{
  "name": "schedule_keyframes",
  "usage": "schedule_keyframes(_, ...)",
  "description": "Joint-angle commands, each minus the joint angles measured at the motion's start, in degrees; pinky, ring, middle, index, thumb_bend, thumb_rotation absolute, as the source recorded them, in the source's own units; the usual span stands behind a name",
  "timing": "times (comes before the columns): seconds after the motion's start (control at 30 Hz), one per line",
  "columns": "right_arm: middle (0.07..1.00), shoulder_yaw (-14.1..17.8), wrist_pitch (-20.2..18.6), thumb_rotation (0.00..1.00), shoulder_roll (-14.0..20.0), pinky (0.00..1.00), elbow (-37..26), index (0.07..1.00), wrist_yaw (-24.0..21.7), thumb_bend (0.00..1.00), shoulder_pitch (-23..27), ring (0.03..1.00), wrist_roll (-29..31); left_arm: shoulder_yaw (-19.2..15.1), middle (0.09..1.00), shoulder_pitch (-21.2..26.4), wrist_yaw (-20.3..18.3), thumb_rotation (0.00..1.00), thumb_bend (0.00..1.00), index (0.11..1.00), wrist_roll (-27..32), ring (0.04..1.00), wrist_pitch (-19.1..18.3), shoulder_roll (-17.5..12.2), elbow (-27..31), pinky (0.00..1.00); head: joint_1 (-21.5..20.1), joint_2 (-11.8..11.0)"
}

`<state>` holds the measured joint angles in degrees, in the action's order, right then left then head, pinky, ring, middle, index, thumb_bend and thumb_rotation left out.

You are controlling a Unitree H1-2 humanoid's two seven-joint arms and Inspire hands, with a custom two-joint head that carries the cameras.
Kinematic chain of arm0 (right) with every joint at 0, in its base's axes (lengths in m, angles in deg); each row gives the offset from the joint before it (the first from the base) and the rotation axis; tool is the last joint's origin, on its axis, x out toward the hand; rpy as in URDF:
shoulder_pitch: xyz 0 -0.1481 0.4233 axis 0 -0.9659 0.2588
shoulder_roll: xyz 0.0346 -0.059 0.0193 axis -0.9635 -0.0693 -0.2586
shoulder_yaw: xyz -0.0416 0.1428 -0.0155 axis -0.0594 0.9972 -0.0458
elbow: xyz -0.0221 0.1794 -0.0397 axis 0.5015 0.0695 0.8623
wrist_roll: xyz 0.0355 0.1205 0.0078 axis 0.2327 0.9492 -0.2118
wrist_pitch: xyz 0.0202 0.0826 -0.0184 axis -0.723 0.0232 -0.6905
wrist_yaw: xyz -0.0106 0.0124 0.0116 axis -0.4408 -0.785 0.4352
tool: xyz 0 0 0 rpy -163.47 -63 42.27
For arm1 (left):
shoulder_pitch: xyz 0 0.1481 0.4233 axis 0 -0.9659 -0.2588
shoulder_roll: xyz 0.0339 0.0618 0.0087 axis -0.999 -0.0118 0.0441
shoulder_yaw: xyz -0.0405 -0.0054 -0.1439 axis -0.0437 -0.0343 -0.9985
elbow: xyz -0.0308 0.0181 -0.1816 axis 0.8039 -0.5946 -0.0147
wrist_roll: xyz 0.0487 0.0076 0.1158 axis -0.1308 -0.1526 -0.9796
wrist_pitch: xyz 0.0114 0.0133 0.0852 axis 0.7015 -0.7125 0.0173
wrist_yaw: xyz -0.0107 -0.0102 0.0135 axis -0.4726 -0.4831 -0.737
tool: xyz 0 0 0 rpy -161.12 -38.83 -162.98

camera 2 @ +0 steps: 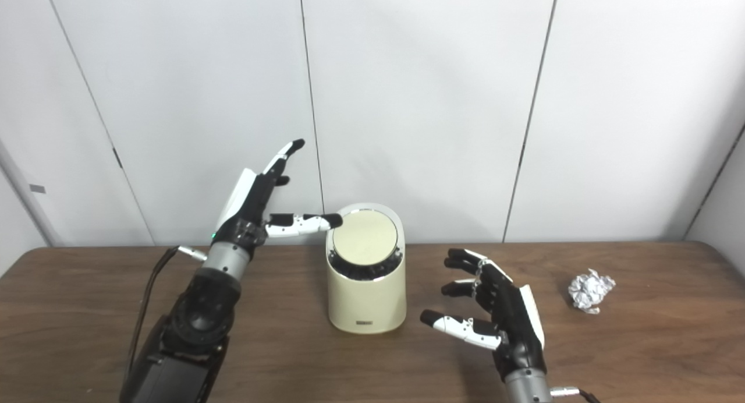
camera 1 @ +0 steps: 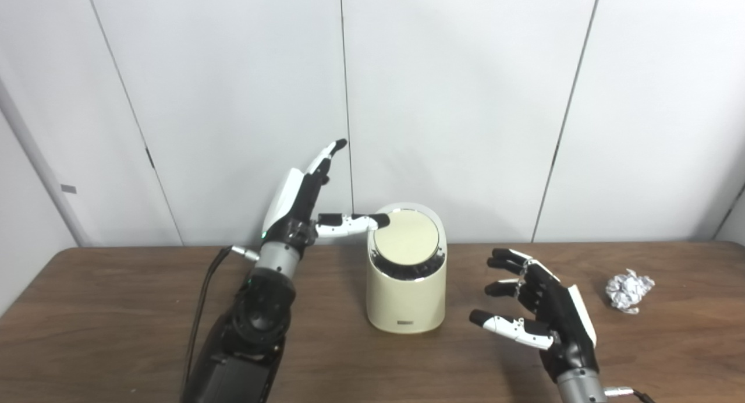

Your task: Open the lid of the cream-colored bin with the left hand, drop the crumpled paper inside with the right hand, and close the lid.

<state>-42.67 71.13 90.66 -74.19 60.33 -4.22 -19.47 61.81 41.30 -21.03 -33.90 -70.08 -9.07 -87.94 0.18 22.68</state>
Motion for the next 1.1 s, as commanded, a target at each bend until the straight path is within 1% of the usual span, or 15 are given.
schedule_keyframes(0.0,0.716,0.14,1.07,0.04,-0.34,0.62,-2.27,0.711,0.44,0.74,1.77,0.550,0.17,0.44,1.000,3.57,1.09,0.28,1.00,1.000,-1.85,0.981,0.68,-0.77,-0.06,0.79,-0.07,-0.01)
schedule_keyframes(0.1,0.716,-0.02,1.06,0.02,-0.81,0.61,-2.24,0.708,0.67,0.74,1.93,0.543,0.00,1.17,1.000,4.23,1.34,0.30,1.00,1.000,-3.36,0.977,1.27,-1.20,-1.46,0.77,-0.75,-0.09)
schedule_keyframes(0.2,0.711,-0.41,0.70,0.03,-1.34,0.56,-2.48,0.702,1.10,0.74,2.08,0.534,-0.80,1.92,1.000,4.59,1.70,0.32,1.00,1.000,-4.69,0.985,2.25,-1.71,-2.62,0.75,-1.01,-0.09)
schedule_keyframes(0.33,0.712,-0.67,0.93,0.04,-1.79,0.59,-2.36,0.700,1.74,0.75,2.38,0.533,-1.66,2.89,1.000,4.92,1.83,0.34,1.00,1.000,-6.24,0.991,3.37,-2.27,-4.08,0.78,-1.19,-0.12)
schedule_keyframes(0.43,0.712,-0.68,0.88,0.04,-2.10,0.63,-2.55,0.702,1.84,0.75,2.49,0.532,-1.65,3.66,1.000,4.96,1.70,0.33,1.00,1.000,-7.29,1.000,3.57,-2.68,-4.65,0.82,-1.31,-0.10)
schedule_keyframes(0.5,0.714,-0.64,1.01,0.04,-2.24,0.59,-2.64,0.702,1.77,0.75,2.50,0.533,-1.42,4.44,1.000,4.88,2.26,0.32,1.00,1.000,-8.69,1.000,4.07,-3.15,-5.02,0.83,-1.44,-0.12)
schedule_keyframes(0.57,0.715,-0.60,1.08,0.04,-2.29,0.58,-2.64,0.702,1.76,0.75,2.54,0.536,-1.36,4.99,1.000,4.78,2.54,0.31,1.00,1.000,-9.56,1.000,4.16,-3.43,-5.19,0.84,-1.48,-0.11)
schedule_keyframes(0.6,0.714,-0.60,1.01,0.05,-2.31,0.56,-2.69,0.699,1.77,0.75,2.56,0.533,-1.35,5.19,1.000,4.71,2.54,0.30,1.00,1.000,-9.96,1.000,4.20,-3.50,-5.27,0.86,-1.49,-0.10)
schedule_keyframes(0.67,0.712,-0.60,0.77,0.05,-2.34,0.55,-2.86,0.696,1.75,0.75,2.55,0.530,-1.33,5.45,1.000,4.60,2.58,0.29,1.00,1.000,-10.56,1.000,4.36,-3.54,-5.41,0.87,-1.49,-0.10)
schedule_keyframes(0.77,0.712,-0.61,0.64,0.04,-2.36,0.57,-3.16,0.694,1.64,0.75,2.45,0.528,-1.12,5.94,1.000,4.46,3.07,0.30,1.00,1.000,-11.54,1.000,4.70,-3.39,-5.56,0.85,-1.43,0.06)
schedule_keyframes(0.87,0.719,-0.65,0.71,0.05,-2.25,0.55,-3.24,0.699,1.68,0.75,2.41,0.534,-1.32,6.79,1.000,4.41,4.07,0.32,1.00,1.000,-13.34,1.000,5.10,-3.21,-5.76,0.82,-1.31,0.20)
schedule_keyframes(0.93,0.717,-0.64,0.53,0.06,-2.24,0.53,-3.31,0.697,1.74,0.75,2.40,0.531,-1.40,7.11,1.000,4.36,3.91,0.31,1.00,1.000,-13.67,1.000,4.98,-3.03,-5.62,0.84,-1.26,0.22)
schedule_keyframes(1.07,0.713,-0.47,0.64,0.05,-2.19,0.53,-3.00,0.693,1.58,0.76,2.49,0.530,-0.87,7.95,1.000,4.52,3.22,0.31,1.00,1.000,-14.63,1.000,4.18,-2.64,-5.30,0.86,-1.18,0.43)
